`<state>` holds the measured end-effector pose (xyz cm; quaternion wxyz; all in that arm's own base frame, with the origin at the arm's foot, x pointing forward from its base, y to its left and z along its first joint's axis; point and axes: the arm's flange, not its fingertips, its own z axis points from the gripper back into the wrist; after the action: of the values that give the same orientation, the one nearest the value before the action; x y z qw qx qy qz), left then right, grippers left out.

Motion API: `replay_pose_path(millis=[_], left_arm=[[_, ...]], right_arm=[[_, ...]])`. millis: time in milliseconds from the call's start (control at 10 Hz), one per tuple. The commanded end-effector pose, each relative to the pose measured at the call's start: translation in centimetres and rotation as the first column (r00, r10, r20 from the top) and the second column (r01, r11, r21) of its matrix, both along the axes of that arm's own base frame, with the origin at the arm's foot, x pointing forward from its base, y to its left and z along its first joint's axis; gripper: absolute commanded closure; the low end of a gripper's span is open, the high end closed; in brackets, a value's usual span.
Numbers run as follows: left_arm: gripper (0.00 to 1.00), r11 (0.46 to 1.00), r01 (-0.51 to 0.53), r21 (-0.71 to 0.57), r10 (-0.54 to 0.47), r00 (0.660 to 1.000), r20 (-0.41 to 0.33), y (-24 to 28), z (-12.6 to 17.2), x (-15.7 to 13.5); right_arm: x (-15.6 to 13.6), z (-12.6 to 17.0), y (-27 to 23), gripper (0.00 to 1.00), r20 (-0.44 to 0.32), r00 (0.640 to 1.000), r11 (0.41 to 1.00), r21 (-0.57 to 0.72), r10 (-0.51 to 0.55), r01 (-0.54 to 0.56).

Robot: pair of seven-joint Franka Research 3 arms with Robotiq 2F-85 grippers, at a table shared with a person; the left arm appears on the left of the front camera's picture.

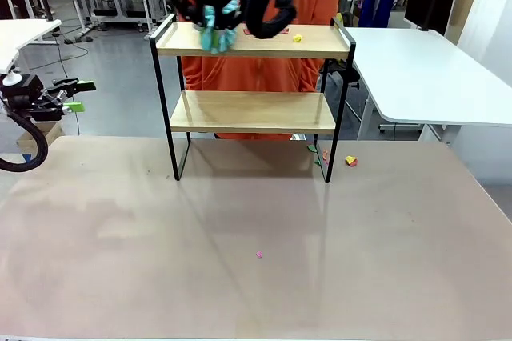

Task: Clean the shelf.
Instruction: Clean the specific section of the Shelf indicated by the human with the Duster.

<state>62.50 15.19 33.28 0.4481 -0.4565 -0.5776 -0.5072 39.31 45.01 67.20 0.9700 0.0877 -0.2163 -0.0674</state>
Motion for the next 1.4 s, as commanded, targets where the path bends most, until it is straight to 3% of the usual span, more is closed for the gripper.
replay_pose_path(millis=[0,700,800,1000,1100,1300], left_arm=[[0.0,1.0,0.0,0.011,0.0,1.0,0.012,-0.1,0.2,-0.3],[0.0,1.0,0.0,0.011,0.0,1.0,0.012,-0.1,0.2,-0.3],[0.0,1.0,0.0,0.011,0.0,1.0,0.012,-0.1,0.2,-0.3],[0.0,1.0,0.0,0.011,0.0,1.0,0.012,-0.1,0.2,-0.3],[0.0,1.0,0.0,0.011,0.0,1.0,0.012,-0.1,0.2,-0.3],[0.0,1.0,0.0,0.011,0.0,1.0,0.012,-0.1,0.2,-0.3]], right_arm=[[-1.4,-1.3,-4.3,0.87,-0.05,0.998,0.999,-0.012,-0.035,0.034],[-4.0,-1.1,-18.0,0.87,-0.102,0.959,0.963,-0.09,-0.263,0.254],[-4.7,-0.6,-18.9,0.87,-0.073,0.958,0.956,-0.115,-0.279,0.27],[-6.4,1.1,-18.7,0.87,0.085,0.97,0.968,-0.089,-0.227,0.234],[-4.5,0.2,-18.2,0.87,-0.051,0.964,0.962,-0.099,-0.261,0.255],[-4.5,0.2,-18.2,0.87,-0.051,0.964,0.962,-0.099,-0.261,0.255]])
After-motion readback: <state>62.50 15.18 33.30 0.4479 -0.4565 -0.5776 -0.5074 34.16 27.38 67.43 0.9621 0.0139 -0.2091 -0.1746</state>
